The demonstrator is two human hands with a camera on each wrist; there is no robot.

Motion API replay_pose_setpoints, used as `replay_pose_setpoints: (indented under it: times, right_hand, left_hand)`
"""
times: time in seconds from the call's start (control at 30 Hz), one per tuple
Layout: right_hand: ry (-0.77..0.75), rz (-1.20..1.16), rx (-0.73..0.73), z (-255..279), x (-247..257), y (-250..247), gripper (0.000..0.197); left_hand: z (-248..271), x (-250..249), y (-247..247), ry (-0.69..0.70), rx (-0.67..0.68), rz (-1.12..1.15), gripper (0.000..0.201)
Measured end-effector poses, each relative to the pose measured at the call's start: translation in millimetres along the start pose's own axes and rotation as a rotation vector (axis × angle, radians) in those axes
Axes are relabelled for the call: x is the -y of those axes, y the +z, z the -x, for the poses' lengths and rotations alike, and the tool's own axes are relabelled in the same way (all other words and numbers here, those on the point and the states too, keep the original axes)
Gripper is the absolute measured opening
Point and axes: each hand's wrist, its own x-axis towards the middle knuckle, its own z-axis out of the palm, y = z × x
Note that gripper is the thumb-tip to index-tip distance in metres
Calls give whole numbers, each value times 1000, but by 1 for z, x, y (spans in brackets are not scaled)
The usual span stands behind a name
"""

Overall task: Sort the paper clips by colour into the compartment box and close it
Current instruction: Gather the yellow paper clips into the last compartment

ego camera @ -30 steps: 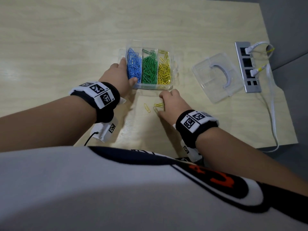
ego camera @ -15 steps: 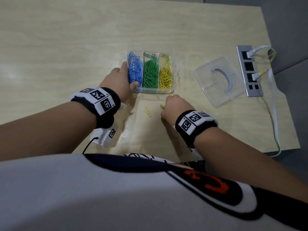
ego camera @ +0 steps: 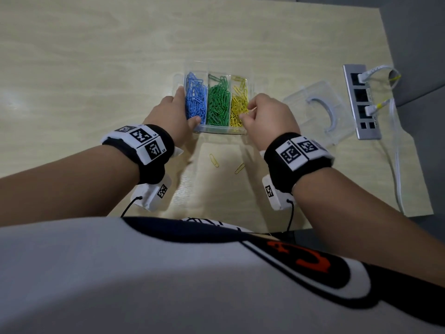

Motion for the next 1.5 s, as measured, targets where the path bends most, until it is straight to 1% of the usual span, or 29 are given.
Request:
replay_pose_setpoints:
  times: [0.07,0.1,0.13,0.17,0.23,0.27,0.3,0.37,0.5,0.53,0.6,0.67,0.73,0.77,0.87,1.03,1.1,1.17,1.27,1.3,1.37,1.43,1.5]
  right_hand:
    - [-22,38,-11,6,-1,4,13]
    - [-36,68,12,10,-3,7,7]
    - [-48,97,80,15,-7,11,4]
    - [-58,131,192,19,-11,16,3]
    - [-89,222,421,26,-17,25,13]
    - [-109,259,469,29,-19,29,16]
    - [-126,279,464,31,-20,32,15]
    - [-157,288,401,32,-21,38,11]
    - [-132,308,366,33,-13,48,17]
    - [-121,275,344,33,-9,48,16]
    - [-117,137,307,34,1,49,14]
    - [-190,80,333,37,11,52,22]
    - [-259,158,383,42,17,59,30]
    - [-252,196,381,43,17,63,31]
    - [-148,214,334,40,11,67,26]
    - [-141,231,311,35,-2,52,19]
    - [-139,128,242,35,-7,42,13]
    - [-123,-13,118,34,-8,32,8]
    - [-73,-155,-46,25,-7,20,6]
    - [-45,-200,-80,19,-7,16,7]
    - [-5,-248,-85,8,-6,9,19]
    - [-30,-167,-63,0,-5,6,31]
    - [-98,21,-48,0,-4,7,29]
  left_hand:
    - [-1,1,0,0,2,0,65]
    - [-1,1,0,0,4,1,65]
    - [-1,1,1,1,4,3,66]
    - [0,1,1,5,3,3,66]
    - [0,1,1,8,-2,2,67]
    - [0,1,1,6,-3,3,67]
    - [0,1,1,4,-2,4,68]
    - [0,1,0,3,1,4,69]
    - [-1,1,0,6,4,-1,69]
    - [-1,1,0,9,3,-3,68]
    - [-1,1,0,12,1,-3,67]
    - [-1,2,1,12,-1,-2,64]
    - [-1,1,1,11,1,-6,64]
    - [-1,1,1,10,1,-7,65]
    - [0,1,0,8,-3,-5,66]
    - [1,1,0,12,-4,3,67]
    - [1,1,0,12,-3,8,66]
    - [1,1,0,12,0,12,66]
    - [1,1,0,13,2,12,66]
    - [1,1,0,13,6,12,66]
    - [0,2,0,11,13,9,65]
    - [0,2,0,11,14,3,65]
    - [2,2,-1,10,15,2,64]
